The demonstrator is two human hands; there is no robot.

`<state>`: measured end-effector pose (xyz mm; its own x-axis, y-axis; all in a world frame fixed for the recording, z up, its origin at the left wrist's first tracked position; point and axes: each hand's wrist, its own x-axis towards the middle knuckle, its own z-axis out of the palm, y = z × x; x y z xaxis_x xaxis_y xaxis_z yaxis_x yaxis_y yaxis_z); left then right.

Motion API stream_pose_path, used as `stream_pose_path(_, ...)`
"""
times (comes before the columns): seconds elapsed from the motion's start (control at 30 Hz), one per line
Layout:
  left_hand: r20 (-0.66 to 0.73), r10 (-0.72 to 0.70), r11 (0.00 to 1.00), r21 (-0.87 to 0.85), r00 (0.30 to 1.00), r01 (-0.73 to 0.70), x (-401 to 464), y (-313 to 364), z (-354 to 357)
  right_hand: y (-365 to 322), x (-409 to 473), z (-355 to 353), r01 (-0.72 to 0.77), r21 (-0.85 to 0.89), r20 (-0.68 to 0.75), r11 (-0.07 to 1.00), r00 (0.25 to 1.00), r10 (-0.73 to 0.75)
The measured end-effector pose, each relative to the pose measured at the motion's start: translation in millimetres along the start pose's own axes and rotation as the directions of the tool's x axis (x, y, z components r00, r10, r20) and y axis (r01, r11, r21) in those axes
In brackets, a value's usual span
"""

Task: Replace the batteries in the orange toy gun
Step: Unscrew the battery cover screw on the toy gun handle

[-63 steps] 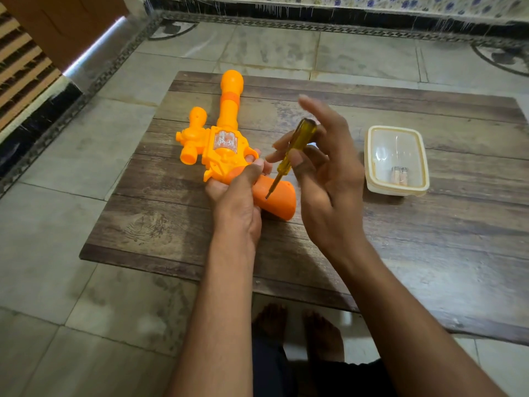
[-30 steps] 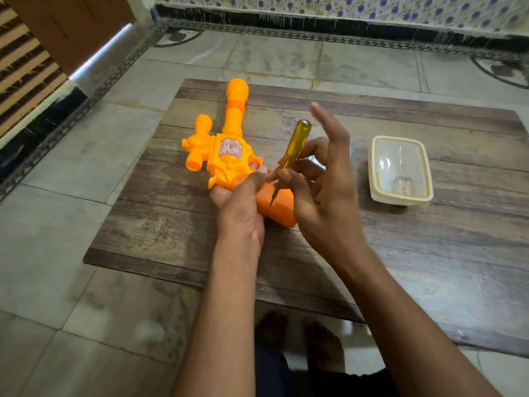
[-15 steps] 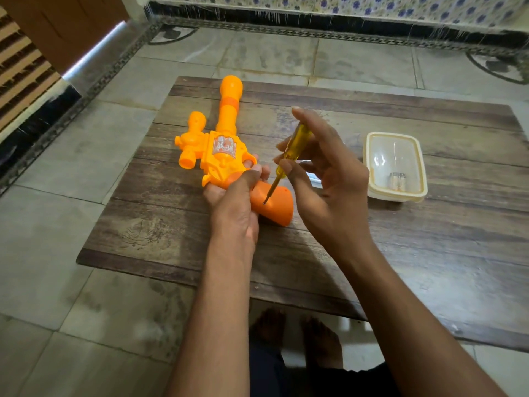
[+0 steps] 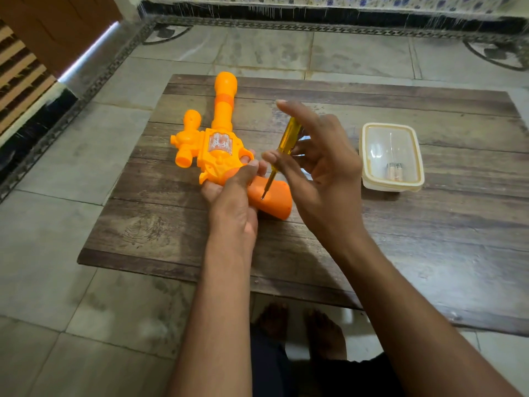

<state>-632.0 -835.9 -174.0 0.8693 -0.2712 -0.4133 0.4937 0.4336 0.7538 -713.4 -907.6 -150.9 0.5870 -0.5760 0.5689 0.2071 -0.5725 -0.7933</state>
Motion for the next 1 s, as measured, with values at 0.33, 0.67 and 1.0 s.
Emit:
stream_pose_path(0.33, -0.005, 0.013, 0.998, 0.062, 1.000, -0.013, -3.8, 1.1, -0.4, -3.9, -1.6, -0.4, -0.066, 0.077, 0.025, 0.995, 0.998, 0.064)
stream_pose_path(0.67, -0.009, 0.020, 0.997, 0.075, 1.000, -0.020, -2.6, -0.3, -1.1, -2.9, -2.2, -2.8, -0.063, 0.148, 0.088, 0.987, 0.995, 0.050)
stream_pose_path(1.0, -0.012, 0.006, 0.998, 0.066, 1.000, -0.005, -3.0, 0.6, 0.2, 0.2, -2.4, -3.6, -0.106, 0.186, 0.088, 0.977, 0.992, 0.091)
